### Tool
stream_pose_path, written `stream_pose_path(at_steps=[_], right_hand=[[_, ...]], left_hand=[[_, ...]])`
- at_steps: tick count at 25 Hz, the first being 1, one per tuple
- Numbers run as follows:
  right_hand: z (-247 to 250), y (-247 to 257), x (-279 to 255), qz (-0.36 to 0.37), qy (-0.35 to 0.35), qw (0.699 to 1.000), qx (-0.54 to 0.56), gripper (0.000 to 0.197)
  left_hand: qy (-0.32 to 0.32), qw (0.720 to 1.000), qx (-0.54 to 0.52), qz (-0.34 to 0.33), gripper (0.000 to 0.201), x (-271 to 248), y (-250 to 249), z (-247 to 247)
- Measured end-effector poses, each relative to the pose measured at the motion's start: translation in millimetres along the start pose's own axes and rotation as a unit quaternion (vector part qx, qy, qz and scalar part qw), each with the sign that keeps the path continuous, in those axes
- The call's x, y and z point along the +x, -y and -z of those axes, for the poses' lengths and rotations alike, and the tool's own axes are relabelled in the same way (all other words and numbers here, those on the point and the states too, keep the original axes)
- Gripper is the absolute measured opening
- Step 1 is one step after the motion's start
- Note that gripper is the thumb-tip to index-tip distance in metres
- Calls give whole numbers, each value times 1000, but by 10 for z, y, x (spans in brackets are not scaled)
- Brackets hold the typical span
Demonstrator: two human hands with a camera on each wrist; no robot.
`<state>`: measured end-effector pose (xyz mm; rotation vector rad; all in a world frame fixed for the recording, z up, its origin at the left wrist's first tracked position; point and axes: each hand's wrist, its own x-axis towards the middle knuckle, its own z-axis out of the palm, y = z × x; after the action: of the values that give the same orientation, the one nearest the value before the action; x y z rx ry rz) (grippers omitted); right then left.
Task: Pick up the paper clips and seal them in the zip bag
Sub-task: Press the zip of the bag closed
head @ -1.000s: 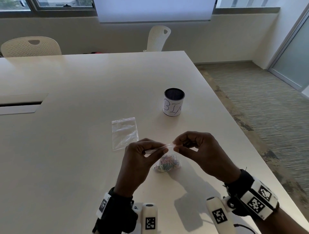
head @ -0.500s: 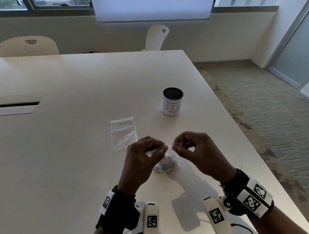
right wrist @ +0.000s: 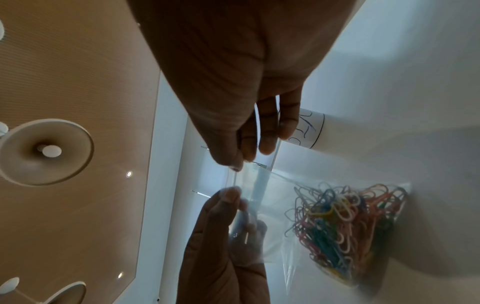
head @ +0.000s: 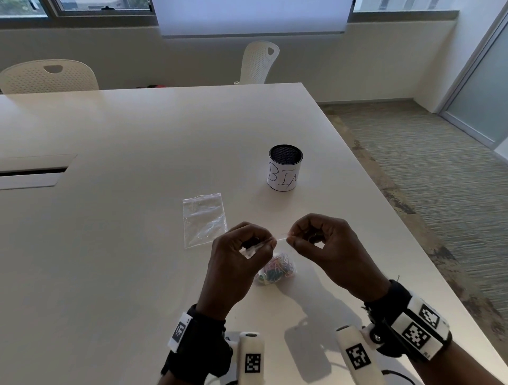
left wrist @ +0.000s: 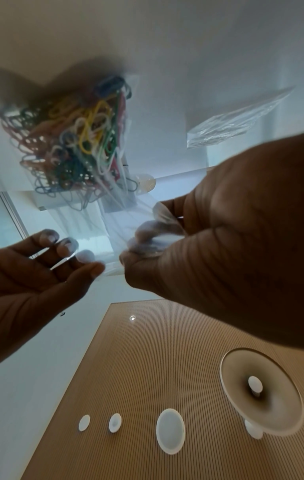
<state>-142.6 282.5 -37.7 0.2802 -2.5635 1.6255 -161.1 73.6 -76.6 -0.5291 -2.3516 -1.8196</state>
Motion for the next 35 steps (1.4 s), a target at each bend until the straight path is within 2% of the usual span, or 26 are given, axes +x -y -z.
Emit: stream_pose_path(at_steps=[6, 9, 11, 13, 16, 23, 28, 35], right_hand=[[14, -23, -24, 24, -2, 997, -78, 10], [25, -30, -14, 37, 14, 998, -57, 9], [-3, -31, 6, 50, 42, 996, -53, 16], [-51, -30, 43, 65, 52, 995, -52, 10], [-75, -36, 87, 68, 42, 996, -38, 5], [-68, -49, 131, 82, 45, 994, -56, 10], [-64, -59, 153, 80, 32, 994, -64, 10], [-45, -61, 172, 74, 30, 996, -37, 7]], left_hand=[[-24, 1000, -3, 0, 7, -6, 17, -23], [-51, 998, -17, 27, 9, -28, 2, -4], [-39, 999, -7, 22, 7, -35, 1, 16], [-14, 1000, 19, 5, 7, -42, -10, 54], [-5, 998, 64, -15, 11, -71, -35, 162], [-56, 987, 137, -62, 6, -84, -16, 263], [-74, 992, 98, -17, 8, -77, 13, 281], [-77, 988, 129, -40, 20, -57, 24, 324]])
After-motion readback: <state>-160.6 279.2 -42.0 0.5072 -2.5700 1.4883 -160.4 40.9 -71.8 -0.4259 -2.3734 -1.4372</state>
